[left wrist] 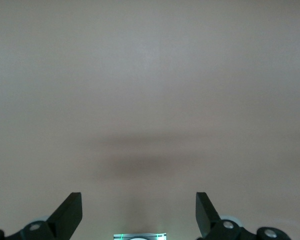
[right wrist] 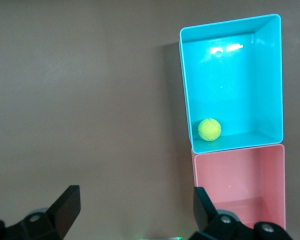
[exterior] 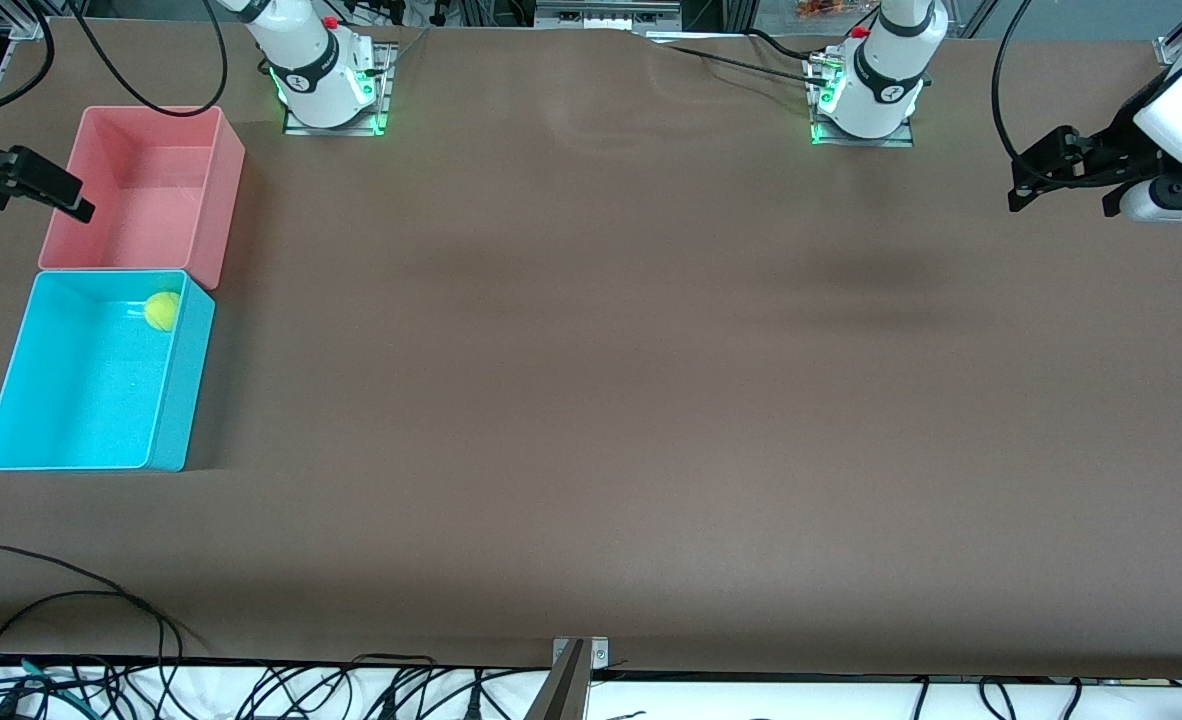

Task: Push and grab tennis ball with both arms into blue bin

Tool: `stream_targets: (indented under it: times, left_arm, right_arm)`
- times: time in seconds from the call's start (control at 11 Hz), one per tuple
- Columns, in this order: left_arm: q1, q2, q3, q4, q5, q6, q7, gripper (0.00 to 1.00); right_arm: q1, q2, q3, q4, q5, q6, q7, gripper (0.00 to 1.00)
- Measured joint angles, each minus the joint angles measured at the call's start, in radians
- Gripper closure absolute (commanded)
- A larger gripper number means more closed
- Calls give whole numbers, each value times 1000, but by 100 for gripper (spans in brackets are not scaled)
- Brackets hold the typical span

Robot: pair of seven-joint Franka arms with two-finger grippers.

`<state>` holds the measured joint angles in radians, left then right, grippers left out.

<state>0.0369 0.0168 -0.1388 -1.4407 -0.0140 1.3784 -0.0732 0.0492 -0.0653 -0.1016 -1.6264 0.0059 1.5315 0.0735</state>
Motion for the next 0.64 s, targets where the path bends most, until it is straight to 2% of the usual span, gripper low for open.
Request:
stream_targets:
  times: [0.27,0.64]
  left_arm:
    - [0,0,0,0,0,-6,0,0]
    - [0,0,0,0,0,-7,0,0]
  right_arm:
    - [1,4,1,9,-2,-4,-33,0]
    - [1,56,2,84,-4,-62,-40,0]
